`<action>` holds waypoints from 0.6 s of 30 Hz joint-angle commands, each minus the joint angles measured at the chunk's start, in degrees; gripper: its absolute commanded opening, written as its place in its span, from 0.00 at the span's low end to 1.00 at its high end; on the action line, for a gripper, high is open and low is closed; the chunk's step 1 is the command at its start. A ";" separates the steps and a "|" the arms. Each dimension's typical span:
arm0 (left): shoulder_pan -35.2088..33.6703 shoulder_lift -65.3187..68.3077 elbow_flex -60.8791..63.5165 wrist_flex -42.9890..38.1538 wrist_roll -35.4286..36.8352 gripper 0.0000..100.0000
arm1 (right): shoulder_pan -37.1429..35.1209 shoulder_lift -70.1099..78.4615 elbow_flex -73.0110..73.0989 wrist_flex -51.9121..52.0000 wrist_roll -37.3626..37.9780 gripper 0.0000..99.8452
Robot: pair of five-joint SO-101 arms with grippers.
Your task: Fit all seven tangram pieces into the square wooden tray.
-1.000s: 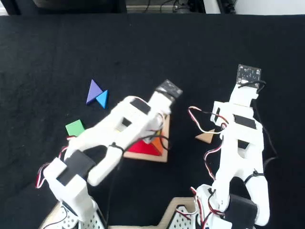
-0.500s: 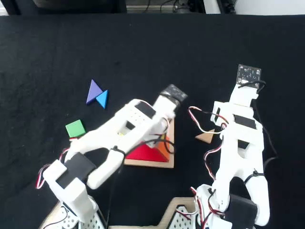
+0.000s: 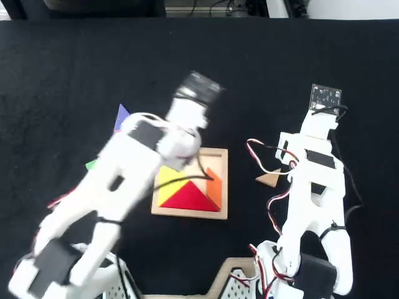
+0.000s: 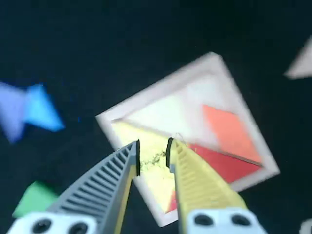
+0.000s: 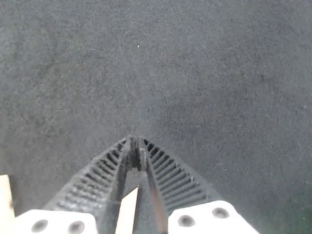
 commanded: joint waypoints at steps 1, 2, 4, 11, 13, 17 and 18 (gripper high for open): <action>-17.45 -9.49 -2.33 5.63 0.97 0.12 | -0.79 -1.63 -0.92 -1.14 0.70 0.01; -22.73 -11.08 -2.07 6.77 0.70 0.12 | -0.79 -1.63 -0.66 -1.23 0.70 0.01; -33.80 -13.45 -1.80 9.49 0.53 0.12 | -0.79 -1.63 -0.48 -1.23 0.70 0.01; -58.42 -15.30 3.65 13.36 -2.81 0.14 | -5.19 -1.54 -0.40 -1.41 2.90 0.01; -57.98 -14.95 10.24 10.46 -2.81 0.19 | -10.29 -1.63 -1.89 2.29 7.74 0.01; -55.78 -14.77 24.75 -2.73 -2.73 0.21 | -19.16 -1.63 -10.51 15.74 10.64 0.01; -55.78 -15.03 28.09 -5.63 -2.73 0.20 | -20.66 -1.54 -13.23 19.08 10.64 0.01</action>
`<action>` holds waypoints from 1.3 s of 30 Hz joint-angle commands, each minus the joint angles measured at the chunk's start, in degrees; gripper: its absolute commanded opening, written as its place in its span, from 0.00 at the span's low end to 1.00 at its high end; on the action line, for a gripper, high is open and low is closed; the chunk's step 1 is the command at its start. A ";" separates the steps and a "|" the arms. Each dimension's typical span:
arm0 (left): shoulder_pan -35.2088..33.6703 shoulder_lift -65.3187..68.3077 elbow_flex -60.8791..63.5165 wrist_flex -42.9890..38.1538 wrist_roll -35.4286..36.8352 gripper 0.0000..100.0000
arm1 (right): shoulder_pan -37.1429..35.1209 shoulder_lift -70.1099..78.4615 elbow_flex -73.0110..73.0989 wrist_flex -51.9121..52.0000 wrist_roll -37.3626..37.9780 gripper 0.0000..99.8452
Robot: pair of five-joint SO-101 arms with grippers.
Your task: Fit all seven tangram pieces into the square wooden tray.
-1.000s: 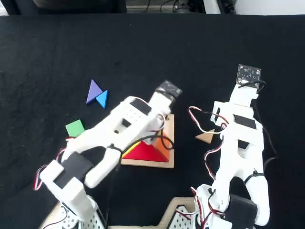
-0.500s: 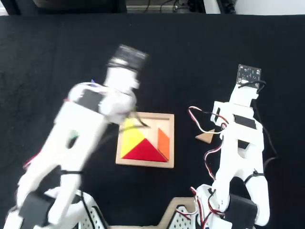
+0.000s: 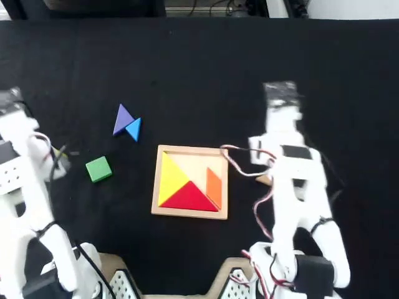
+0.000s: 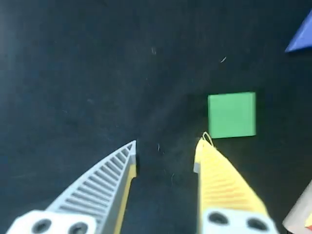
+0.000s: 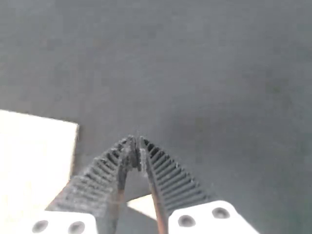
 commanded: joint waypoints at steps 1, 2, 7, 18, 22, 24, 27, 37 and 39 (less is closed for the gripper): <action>0.57 -1.23 14.46 -13.89 -0.44 0.20 | -8.62 -1.63 -13.23 14.51 1.58 0.01; 0.31 -1.23 16.92 -15.74 -0.53 0.20 | -10.20 -1.63 -15.60 16.88 1.41 0.01; -4.79 -1.23 23.69 -19.16 -1.05 0.20 | -20.66 -1.63 -19.03 20.13 -5.63 0.01; -5.85 -1.23 25.63 -21.71 -4.84 0.20 | -25.41 10.07 -13.14 8.35 -4.57 0.01; -3.30 -1.23 26.24 -21.89 -4.84 0.20 | -25.32 17.45 -17.89 8.35 -4.40 0.01; -3.21 -1.23 26.24 -21.89 -4.84 0.20 | -25.32 20.53 -19.91 8.35 -4.40 0.01; -3.21 -1.23 26.24 -21.89 -4.84 0.20 | -25.32 23.87 -21.32 8.35 -4.40 0.01; -3.21 -1.23 26.24 -21.89 -4.84 0.20 | -25.32 25.19 -19.21 8.79 -4.40 0.01; -3.21 -1.23 26.24 -21.89 -4.84 0.20 | -25.32 25.19 -18.15 8.79 -4.40 0.01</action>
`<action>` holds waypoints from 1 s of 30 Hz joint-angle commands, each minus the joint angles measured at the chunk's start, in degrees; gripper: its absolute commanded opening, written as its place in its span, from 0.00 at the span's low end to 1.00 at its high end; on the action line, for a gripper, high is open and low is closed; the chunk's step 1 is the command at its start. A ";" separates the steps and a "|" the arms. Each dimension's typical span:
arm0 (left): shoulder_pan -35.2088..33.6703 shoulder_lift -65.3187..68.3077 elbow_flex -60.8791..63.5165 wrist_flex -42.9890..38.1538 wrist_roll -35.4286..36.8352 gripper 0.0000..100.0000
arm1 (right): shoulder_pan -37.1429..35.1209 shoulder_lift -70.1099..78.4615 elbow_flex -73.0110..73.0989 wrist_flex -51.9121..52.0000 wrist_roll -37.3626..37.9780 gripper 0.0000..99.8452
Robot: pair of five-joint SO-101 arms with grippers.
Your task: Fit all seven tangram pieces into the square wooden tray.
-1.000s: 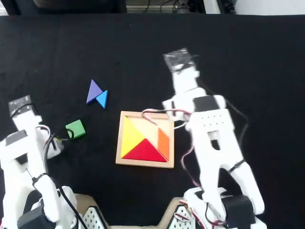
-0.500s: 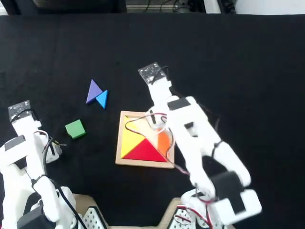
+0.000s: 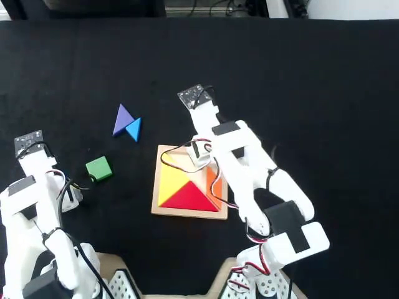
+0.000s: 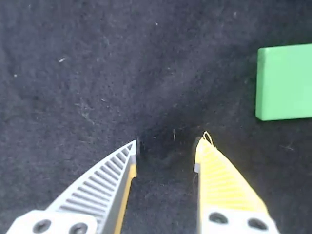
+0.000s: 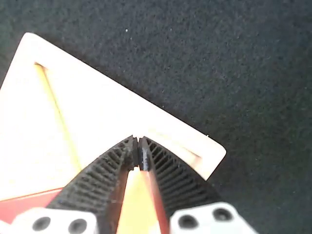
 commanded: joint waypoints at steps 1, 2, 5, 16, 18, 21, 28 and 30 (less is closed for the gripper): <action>0.75 -1.23 -0.13 -0.79 -0.44 0.20 | -0.62 -0.31 0.66 -0.44 0.35 0.01; 0.75 -1.23 -0.13 -0.79 -0.44 0.20 | -0.62 -0.31 1.27 -0.44 0.35 0.01; 0.75 -1.23 -0.13 -0.79 -0.44 0.20 | -0.62 -0.40 1.89 -0.26 0.35 0.01; 0.75 -1.23 -0.13 -0.88 -0.44 0.20 | -0.62 -0.40 1.80 1.32 3.96 0.01; 0.75 -1.23 -0.13 -0.88 -0.44 0.20 | -0.62 -1.10 1.98 1.32 3.96 0.01; 0.75 -1.23 -0.13 -0.88 -0.44 0.20 | -0.18 -4.00 2.07 2.02 3.96 0.01; 0.75 -1.23 -0.13 -0.88 -0.44 0.20 | 5.27 -8.57 1.80 2.20 4.31 0.01; 0.75 -1.23 -0.13 -0.88 -0.44 0.20 | 6.07 -8.57 1.98 2.29 4.31 0.01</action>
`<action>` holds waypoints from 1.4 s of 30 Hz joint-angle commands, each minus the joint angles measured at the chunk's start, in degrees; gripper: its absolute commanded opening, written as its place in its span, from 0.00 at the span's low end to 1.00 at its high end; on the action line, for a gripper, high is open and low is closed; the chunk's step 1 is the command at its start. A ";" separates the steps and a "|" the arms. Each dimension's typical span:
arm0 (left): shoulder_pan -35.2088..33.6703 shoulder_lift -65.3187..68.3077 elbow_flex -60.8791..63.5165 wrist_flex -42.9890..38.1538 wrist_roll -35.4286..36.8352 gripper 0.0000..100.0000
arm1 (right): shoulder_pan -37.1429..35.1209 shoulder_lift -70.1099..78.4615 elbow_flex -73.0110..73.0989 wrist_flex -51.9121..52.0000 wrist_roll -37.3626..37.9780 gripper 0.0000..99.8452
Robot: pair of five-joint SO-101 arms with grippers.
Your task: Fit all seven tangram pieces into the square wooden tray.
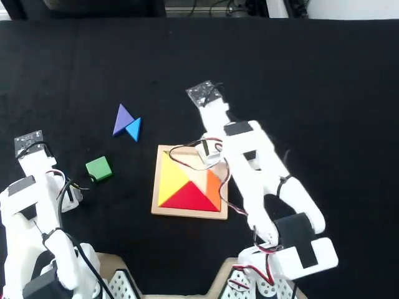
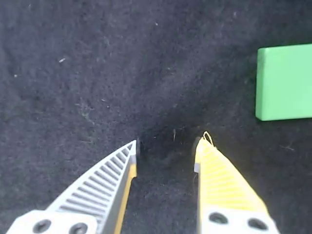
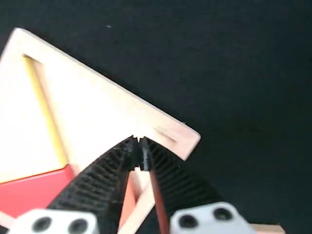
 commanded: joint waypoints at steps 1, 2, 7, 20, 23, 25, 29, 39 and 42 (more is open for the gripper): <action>0.75 -1.23 -0.13 -0.88 -0.44 0.20 | 3.16 -2.51 -0.22 0.70 0.62 0.01; 0.75 -1.23 -0.13 -0.88 -0.44 0.20 | 3.52 -2.51 -0.22 0.70 0.62 0.01; 0.75 -1.23 -0.13 -0.88 -0.44 0.20 | 3.52 -1.89 -0.31 0.35 2.90 0.01; 0.75 -1.23 -0.13 -0.88 -0.44 0.20 | 3.78 13.23 -11.21 0.35 3.25 0.01; 0.75 -1.23 -0.13 -0.88 -0.44 0.20 | 3.60 13.76 -13.85 0.35 3.25 0.01; 0.75 -1.23 -0.13 -0.88 -0.44 0.20 | 3.43 13.76 -14.64 0.44 3.25 0.01; 0.75 -1.23 -0.22 -0.88 -0.44 0.20 | 3.25 13.85 -15.52 0.44 3.34 0.01; -2.86 -1.32 -0.75 -0.62 -0.44 0.20 | -4.92 5.93 -27.82 11.34 3.43 0.01; -8.31 -1.32 -1.89 0.70 -0.44 0.20 | -12.22 9.10 -33.80 11.78 5.80 0.01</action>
